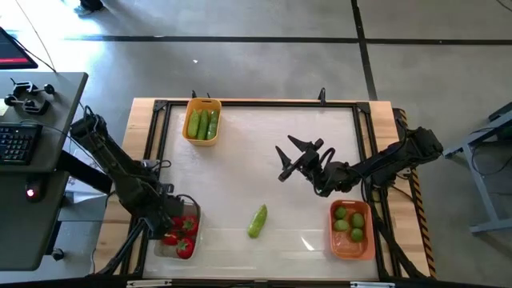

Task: Sort produce into baskets
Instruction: Put the red tomato into the gray bin, then put the green cucumber into the yellow bin

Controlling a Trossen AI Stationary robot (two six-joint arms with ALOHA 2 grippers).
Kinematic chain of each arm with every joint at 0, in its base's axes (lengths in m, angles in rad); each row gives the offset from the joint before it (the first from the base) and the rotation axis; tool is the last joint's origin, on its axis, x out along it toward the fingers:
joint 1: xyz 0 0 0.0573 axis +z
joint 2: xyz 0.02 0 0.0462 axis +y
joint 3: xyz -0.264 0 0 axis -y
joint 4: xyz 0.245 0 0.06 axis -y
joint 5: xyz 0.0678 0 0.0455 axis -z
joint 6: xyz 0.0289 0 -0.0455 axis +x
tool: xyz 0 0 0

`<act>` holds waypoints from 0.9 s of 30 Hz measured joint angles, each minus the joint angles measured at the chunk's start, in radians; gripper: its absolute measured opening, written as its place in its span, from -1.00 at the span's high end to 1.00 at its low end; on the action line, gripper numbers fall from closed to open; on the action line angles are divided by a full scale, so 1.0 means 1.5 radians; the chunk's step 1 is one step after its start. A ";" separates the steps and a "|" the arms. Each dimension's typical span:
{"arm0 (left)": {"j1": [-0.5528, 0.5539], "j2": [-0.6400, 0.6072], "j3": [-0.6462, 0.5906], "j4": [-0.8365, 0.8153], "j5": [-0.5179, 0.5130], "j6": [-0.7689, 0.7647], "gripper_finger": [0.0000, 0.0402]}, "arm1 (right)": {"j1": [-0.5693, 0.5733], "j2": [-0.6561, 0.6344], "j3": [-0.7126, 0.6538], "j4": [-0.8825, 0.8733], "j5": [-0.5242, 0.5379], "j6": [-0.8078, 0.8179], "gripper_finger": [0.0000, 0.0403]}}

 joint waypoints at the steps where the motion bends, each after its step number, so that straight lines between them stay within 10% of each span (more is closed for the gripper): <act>1: 0.003 0.002 0.001 0.005 0.003 0.000 -0.06 | 0.000 0.000 0.000 0.000 0.000 0.000 -0.25; 13: 0.049 0.003 0.020 -0.002 0.085 0.018 -0.47 | 0.000 0.000 0.000 -0.002 0.000 0.000 -0.25; 27: 0.175 0.003 0.020 0.059 0.049 0.246 -0.07 | 0.002 0.000 0.001 -0.074 -0.001 0.030 -0.25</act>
